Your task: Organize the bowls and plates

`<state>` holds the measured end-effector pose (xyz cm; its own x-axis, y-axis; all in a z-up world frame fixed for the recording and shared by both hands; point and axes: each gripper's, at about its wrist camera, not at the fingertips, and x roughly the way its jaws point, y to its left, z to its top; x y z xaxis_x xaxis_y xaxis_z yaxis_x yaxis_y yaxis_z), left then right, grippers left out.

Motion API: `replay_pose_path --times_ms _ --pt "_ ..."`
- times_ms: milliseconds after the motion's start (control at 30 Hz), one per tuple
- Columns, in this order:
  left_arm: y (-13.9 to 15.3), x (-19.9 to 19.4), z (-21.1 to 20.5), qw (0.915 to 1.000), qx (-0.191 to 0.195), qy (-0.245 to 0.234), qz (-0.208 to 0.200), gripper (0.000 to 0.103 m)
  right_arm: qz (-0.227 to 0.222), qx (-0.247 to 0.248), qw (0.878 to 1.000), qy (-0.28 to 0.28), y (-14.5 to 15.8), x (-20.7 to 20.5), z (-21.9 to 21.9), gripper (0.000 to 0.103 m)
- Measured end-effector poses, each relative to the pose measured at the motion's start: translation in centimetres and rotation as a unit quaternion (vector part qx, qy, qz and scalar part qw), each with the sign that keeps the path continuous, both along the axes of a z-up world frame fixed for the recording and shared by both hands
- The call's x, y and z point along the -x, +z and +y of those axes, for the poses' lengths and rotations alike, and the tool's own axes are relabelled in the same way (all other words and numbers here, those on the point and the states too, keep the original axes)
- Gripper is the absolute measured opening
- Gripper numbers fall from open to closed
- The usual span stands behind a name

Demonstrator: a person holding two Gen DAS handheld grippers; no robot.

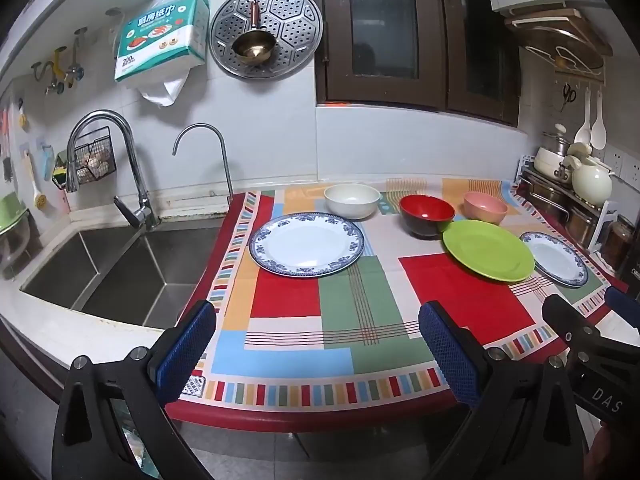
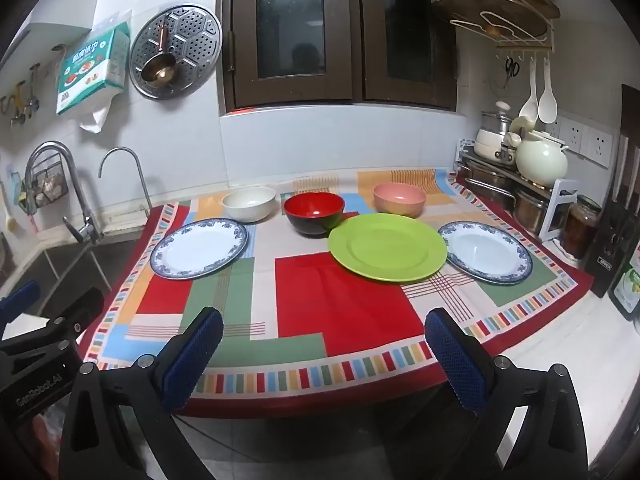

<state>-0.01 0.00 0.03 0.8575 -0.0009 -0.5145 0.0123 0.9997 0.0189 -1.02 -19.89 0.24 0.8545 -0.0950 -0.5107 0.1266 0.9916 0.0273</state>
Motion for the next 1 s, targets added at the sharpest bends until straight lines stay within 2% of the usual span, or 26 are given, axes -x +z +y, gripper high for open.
replay_pose_path --times_ms 400,1000 --pt "-0.1 -0.1 0.7 0.9999 0.002 -0.005 -0.014 0.103 0.000 0.001 1.000 0.001 -0.2 -0.2 0.5 0.102" --pt "-0.3 -0.9 1.0 0.9999 0.008 -0.003 -0.008 0.103 -0.002 0.008 1.000 0.003 0.3 -1.0 0.9 0.102"
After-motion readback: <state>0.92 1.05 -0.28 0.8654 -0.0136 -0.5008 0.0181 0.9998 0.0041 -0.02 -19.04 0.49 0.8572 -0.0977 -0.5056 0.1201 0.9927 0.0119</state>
